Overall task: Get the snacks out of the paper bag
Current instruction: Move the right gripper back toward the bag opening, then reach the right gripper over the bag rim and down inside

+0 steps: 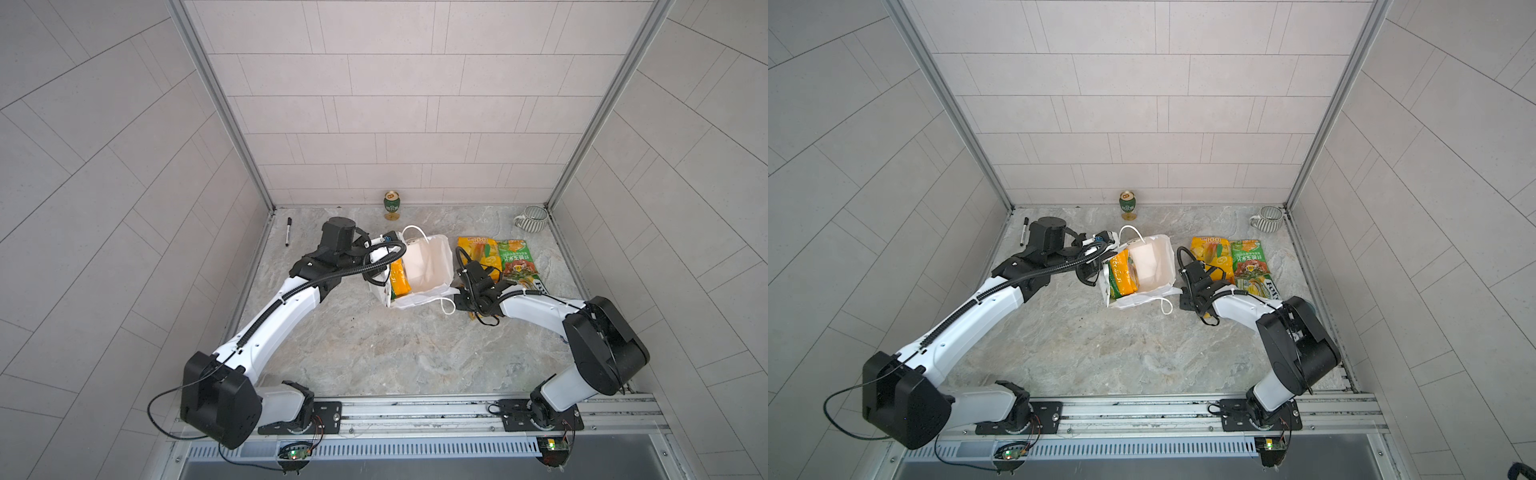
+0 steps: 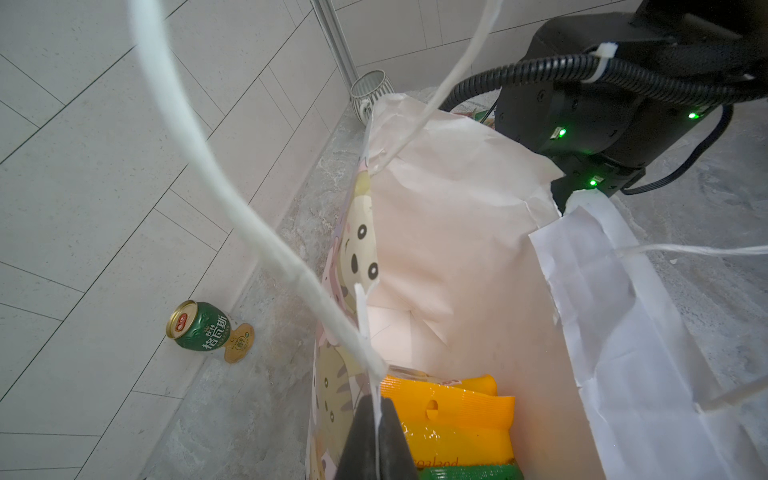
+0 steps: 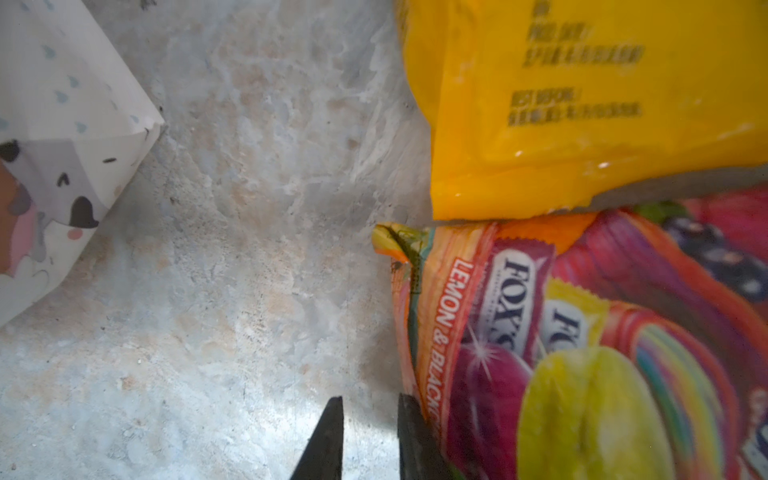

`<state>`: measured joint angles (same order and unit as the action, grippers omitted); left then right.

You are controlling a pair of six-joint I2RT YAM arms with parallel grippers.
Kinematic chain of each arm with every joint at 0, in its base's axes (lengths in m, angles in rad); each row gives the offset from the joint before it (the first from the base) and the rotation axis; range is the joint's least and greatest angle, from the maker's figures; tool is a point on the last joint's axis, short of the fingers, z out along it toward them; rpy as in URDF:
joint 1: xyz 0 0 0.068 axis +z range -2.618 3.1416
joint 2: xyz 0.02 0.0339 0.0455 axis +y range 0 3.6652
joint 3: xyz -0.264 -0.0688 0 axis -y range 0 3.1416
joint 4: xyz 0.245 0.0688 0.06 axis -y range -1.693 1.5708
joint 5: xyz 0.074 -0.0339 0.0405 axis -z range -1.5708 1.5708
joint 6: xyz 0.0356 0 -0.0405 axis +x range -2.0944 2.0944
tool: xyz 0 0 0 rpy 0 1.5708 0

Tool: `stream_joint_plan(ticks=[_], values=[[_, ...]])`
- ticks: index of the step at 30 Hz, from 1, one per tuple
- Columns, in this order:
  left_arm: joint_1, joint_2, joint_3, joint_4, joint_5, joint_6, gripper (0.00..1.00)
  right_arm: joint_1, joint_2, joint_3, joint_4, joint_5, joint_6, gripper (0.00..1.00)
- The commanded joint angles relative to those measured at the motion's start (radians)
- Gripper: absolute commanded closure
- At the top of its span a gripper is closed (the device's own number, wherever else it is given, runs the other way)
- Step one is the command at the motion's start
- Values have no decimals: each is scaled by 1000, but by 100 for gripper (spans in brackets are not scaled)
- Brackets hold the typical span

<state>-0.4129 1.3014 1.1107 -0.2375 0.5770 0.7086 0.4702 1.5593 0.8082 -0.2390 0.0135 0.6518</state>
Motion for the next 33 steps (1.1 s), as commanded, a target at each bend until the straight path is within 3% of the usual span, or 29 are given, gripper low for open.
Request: stream_joint_plan(ticks=[1, 9, 14, 19, 23, 28, 33], values=[[-7, -18, -4, -1, 16, 9, 100, -10, 16, 21, -11, 50, 4, 76], [-8, -24, -3, -12, 47, 21, 100, -10, -75, 64, -50, 10, -10, 72], [-7, -10, 18, -56, 84, 43, 100, -10, -290, 95, -90, 34, -46, 69], [-7, -13, 32, -94, 110, 69, 100, 1, -528, 45, 14, 35, -98, 67], [-9, -16, 31, -101, 129, 75, 100, 80, -641, 21, 86, 6, -131, 67], [-9, 1, 46, -112, 133, 75, 100, 233, -588, 40, 143, -6, -172, 67], [-9, -5, 44, -104, 136, 67, 100, 314, -453, 69, 205, -5, -180, 67]])
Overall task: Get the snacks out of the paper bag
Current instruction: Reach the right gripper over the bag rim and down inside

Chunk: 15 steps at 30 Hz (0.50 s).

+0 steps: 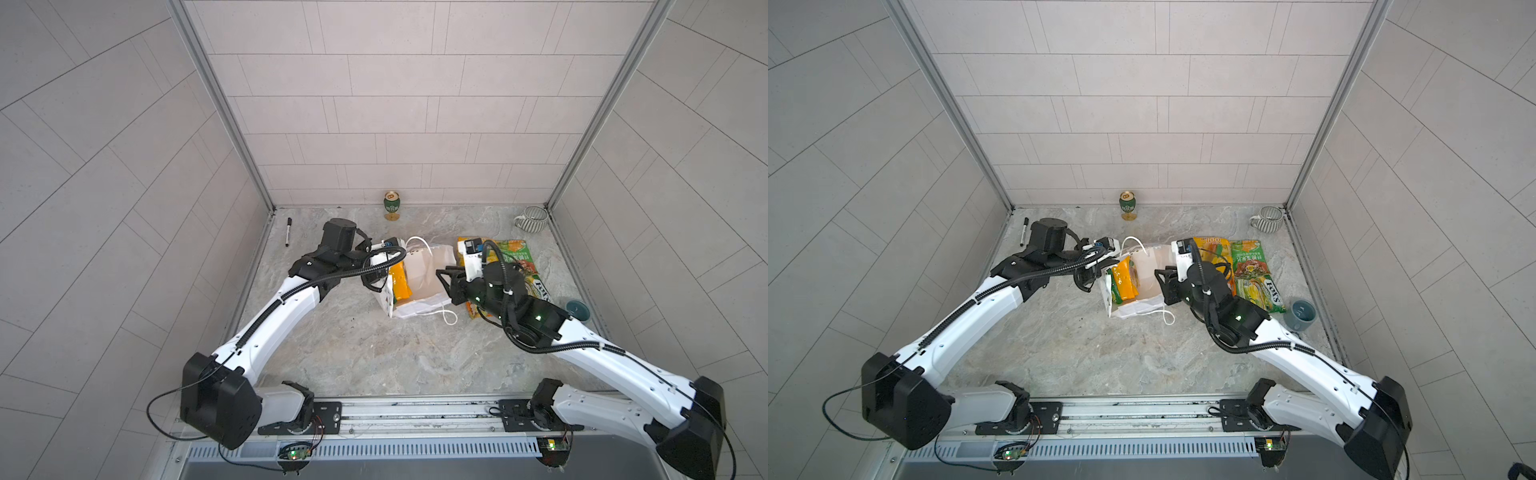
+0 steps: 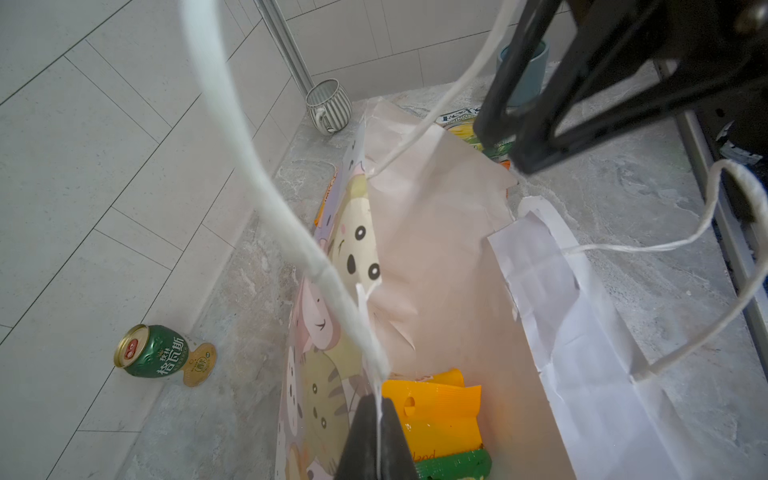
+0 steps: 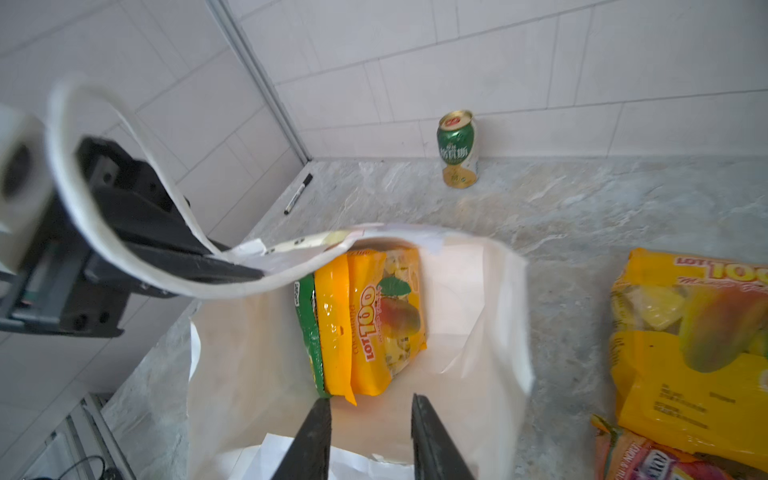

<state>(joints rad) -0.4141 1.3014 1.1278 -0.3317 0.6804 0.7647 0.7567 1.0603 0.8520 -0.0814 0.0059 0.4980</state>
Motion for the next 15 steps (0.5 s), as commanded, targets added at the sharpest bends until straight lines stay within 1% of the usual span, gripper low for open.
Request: stream_joint_plan(ticks=[1, 5, 10, 15], values=[[-8, -9, 24, -4, 33, 9, 100, 40, 78, 33, 61, 7, -35, 66], [-9, -11, 19, 8, 31, -1, 100, 62, 180, 50, 109, 25, -51, 66], [-9, -15, 18, 7, 19, -4, 100, 64, 246, 14, 206, 53, -67, 66], [-10, -19, 16, 11, 18, -5, 100, 63, 313, 22, 226, 47, -64, 65]])
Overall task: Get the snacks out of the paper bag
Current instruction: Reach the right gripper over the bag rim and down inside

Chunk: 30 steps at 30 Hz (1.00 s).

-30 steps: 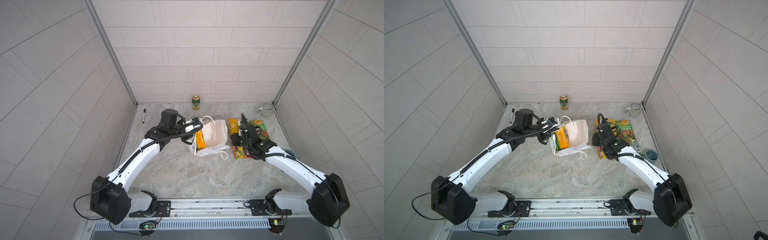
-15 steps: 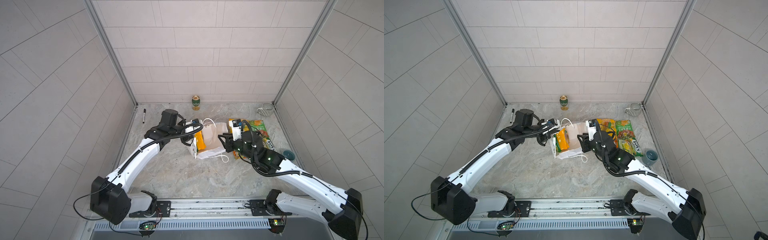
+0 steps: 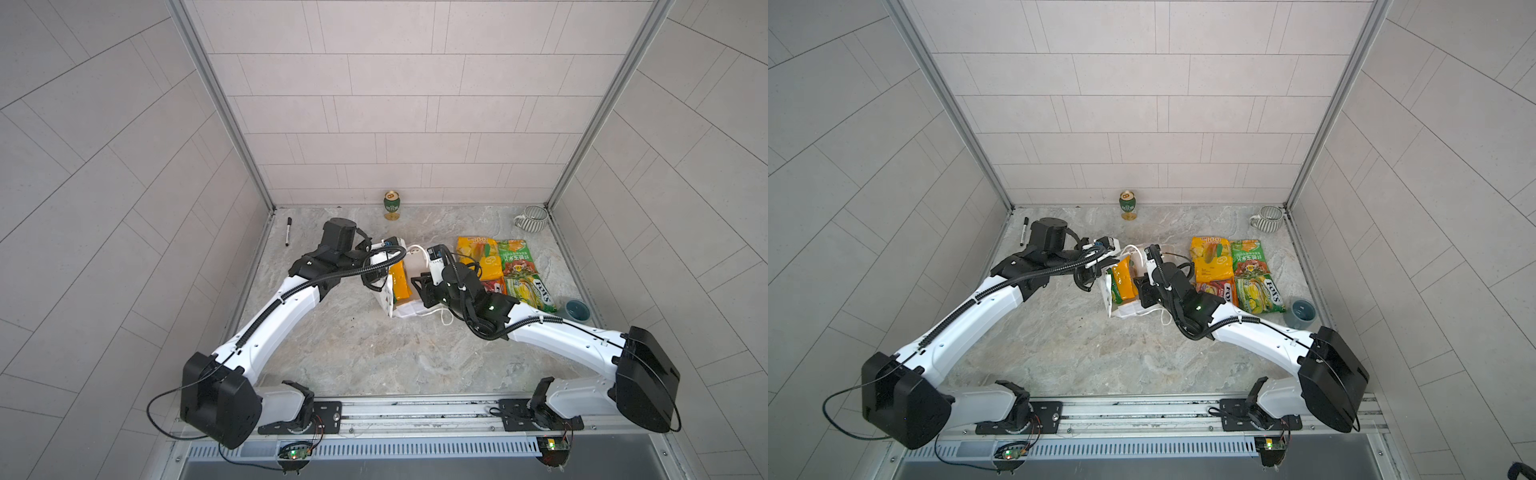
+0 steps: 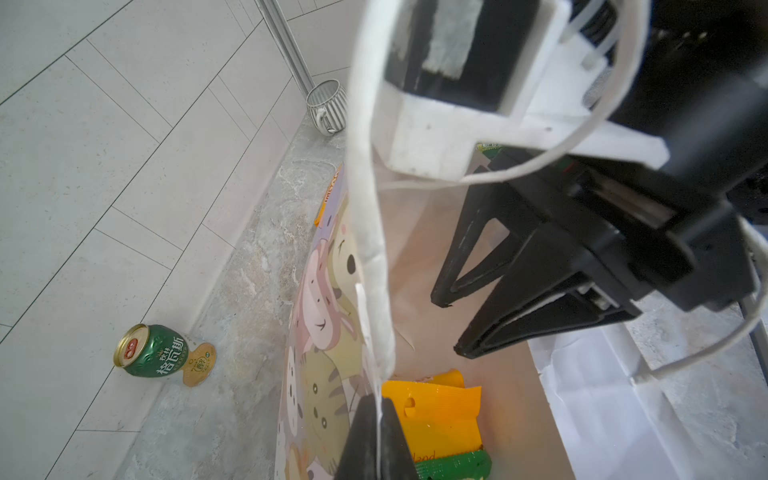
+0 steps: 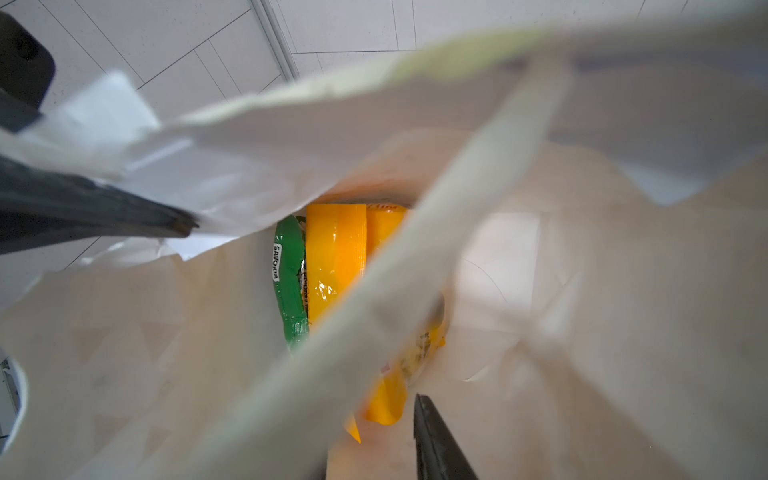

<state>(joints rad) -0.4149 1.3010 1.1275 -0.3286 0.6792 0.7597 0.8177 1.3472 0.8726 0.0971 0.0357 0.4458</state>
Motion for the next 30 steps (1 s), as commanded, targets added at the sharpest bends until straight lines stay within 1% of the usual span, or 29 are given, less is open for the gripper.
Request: stream_joint_plan(ticks=[1, 6, 10, 16, 18, 19, 22, 24, 27, 29, 30], values=[[-10, -18, 17, 11, 19, -3, 100, 3, 39, 2, 51, 15, -4, 65], [-8, -16, 19, 11, 10, -10, 100, 11, 30, -33, 107, 2, 5, 64], [-9, -15, 17, 20, 2, -19, 100, 19, -31, -64, 123, 13, -13, 63], [-7, -11, 17, 28, -4, -30, 100, 31, -168, -202, 281, 30, -82, 63], [-8, -10, 16, 32, -5, -33, 100, 34, -183, -246, 345, 20, -109, 63], [-7, -9, 16, 34, -6, -33, 100, 35, -181, -278, 372, 2, -124, 63], [-8, -6, 17, 34, -9, -37, 100, 48, -144, -274, 363, -48, -174, 64], [-8, -8, 16, 35, -11, -37, 100, 62, -119, -271, 364, -42, -186, 65], [-7, -9, 14, 34, -13, -36, 100, 66, -85, -271, 383, -44, -172, 66], [-8, -11, 13, 36, -12, -36, 100, 65, -66, -260, 367, -34, -168, 66], [-8, -8, 12, 37, -10, -34, 100, 66, -54, -225, 343, -32, -174, 66]])
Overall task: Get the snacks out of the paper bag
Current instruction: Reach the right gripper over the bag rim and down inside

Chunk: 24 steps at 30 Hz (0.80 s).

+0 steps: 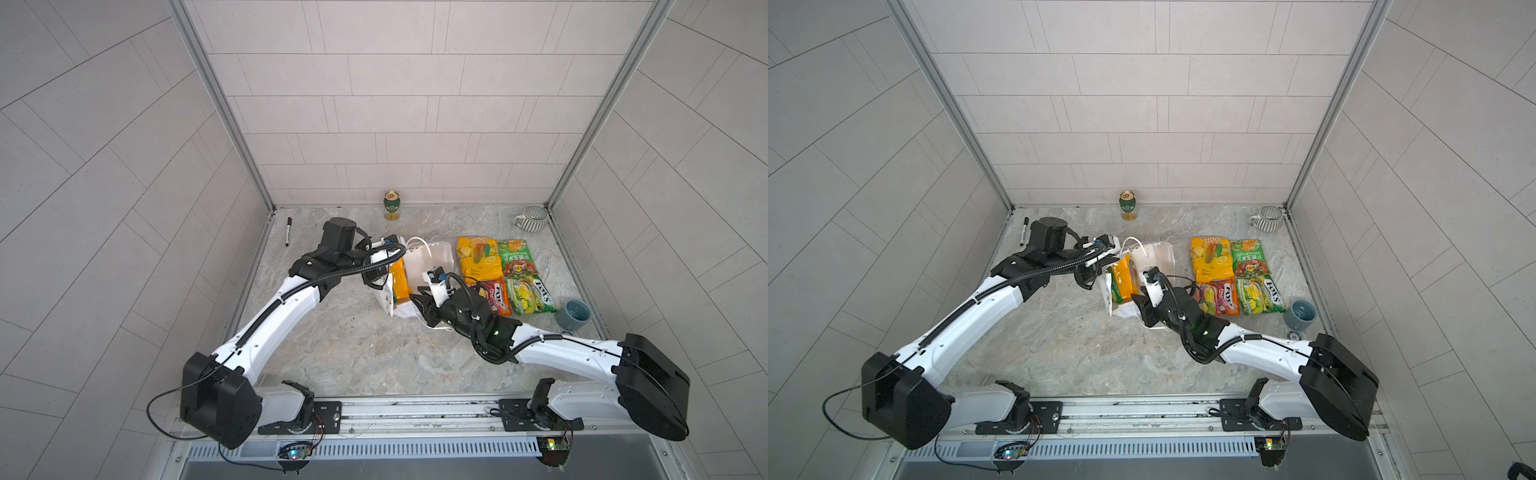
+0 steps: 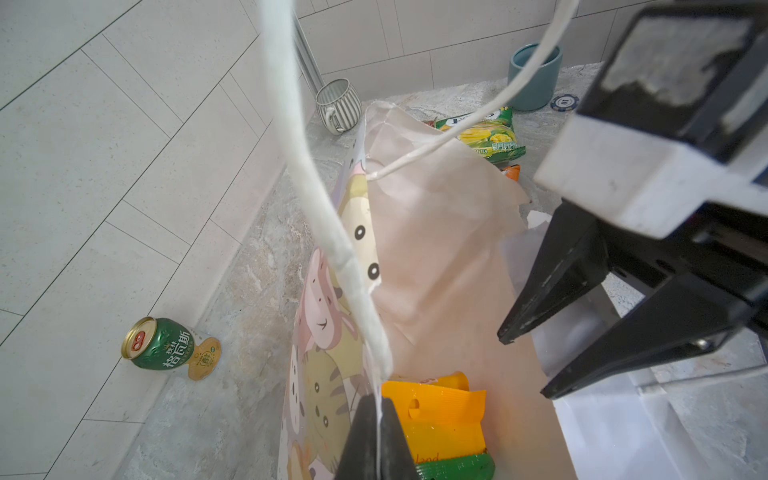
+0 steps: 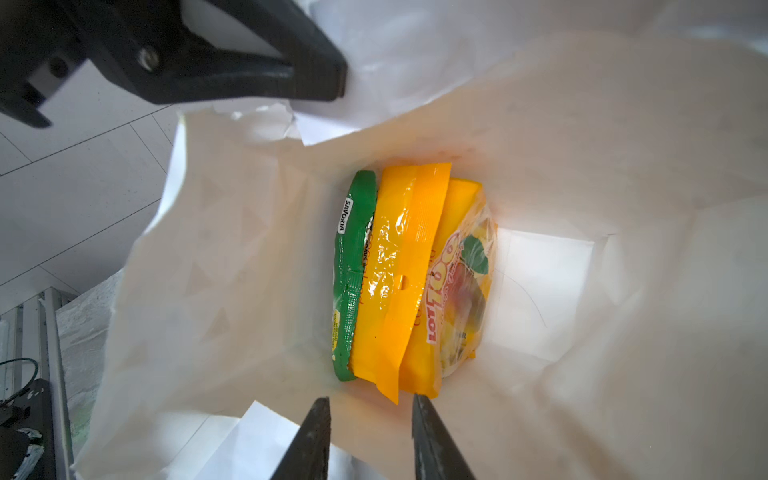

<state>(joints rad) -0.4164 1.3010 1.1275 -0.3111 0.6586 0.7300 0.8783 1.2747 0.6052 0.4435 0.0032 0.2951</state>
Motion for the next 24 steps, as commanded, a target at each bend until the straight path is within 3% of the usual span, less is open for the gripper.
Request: stream_joint_plan(ticks=[1, 9, 13, 16, 18, 24], values=[[-7, -9, 11, 20, 11, -2, 100, 4, 30, 63, -28, 4, -27, 66], [-6, -18, 2, 21, 21, 14, 100, 2, 159, 243, -245, 58, -14, 63], [-7, -37, -17, 26, 28, 39, 100, -11, 184, 356, -405, 82, 53, 59], [-6, -42, -29, 37, 36, 45, 100, -22, 200, 423, -498, 92, 91, 52], [-6, -38, -26, 38, 36, 45, 100, -22, 210, 441, -510, 94, 106, 46], [-7, -36, -21, 33, 61, 52, 100, -22, 272, 439, -444, 130, 172, 45]])
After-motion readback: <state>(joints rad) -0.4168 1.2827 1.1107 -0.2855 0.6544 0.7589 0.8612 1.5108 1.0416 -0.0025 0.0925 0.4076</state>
